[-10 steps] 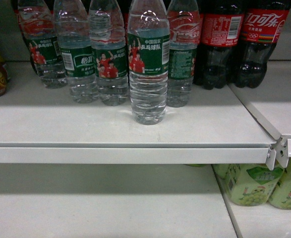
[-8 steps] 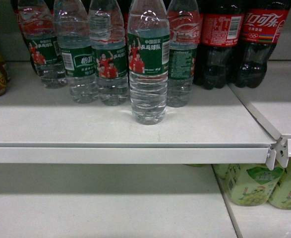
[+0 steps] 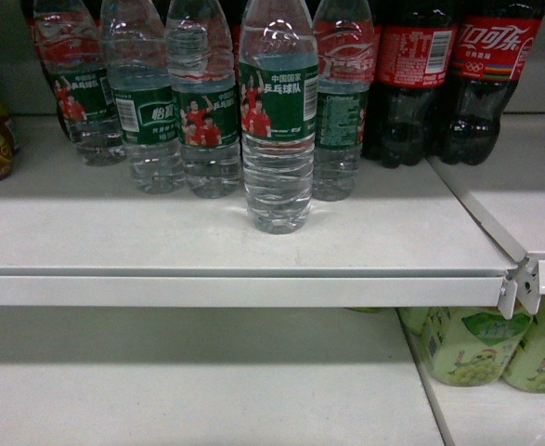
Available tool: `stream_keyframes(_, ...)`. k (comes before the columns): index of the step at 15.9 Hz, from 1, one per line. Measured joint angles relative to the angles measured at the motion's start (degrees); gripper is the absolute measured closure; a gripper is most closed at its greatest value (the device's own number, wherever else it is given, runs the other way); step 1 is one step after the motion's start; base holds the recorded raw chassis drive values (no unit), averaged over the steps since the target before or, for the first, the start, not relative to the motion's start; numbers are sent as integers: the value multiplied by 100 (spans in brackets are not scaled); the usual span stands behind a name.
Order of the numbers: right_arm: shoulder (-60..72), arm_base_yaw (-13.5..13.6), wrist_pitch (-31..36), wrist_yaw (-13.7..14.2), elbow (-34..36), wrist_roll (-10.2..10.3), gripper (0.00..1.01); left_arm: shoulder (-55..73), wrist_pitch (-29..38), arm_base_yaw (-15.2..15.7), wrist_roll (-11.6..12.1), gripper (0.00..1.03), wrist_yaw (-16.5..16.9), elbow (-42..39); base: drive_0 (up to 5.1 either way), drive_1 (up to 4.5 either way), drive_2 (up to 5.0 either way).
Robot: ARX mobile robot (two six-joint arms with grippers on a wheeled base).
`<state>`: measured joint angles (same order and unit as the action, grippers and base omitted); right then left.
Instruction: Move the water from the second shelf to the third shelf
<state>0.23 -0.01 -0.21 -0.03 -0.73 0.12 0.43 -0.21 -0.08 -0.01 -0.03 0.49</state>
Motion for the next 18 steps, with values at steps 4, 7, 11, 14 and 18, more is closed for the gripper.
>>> stream_keyframes(4,2,0,-2,2,0,0,3,0,0,0,0,5,0,0,0,0,0)
stream_keyframes(7,0,0,-2,0,0,0,3,0,0,2,0,5,0,0,0,0,0)
stream_keyframes(11,2,0,-2,0,0,0,3,0,0,2,0,5,0,0,0,0,0)
stream_keyframes(14,0,0,0,0,0,0,3,0,0,2,0,5,0,0,0,0,0)
stream_keyframes(18,7,-4,-44,-4,-4,7,3,0,0,2,0,5,0,0,0,0,0)
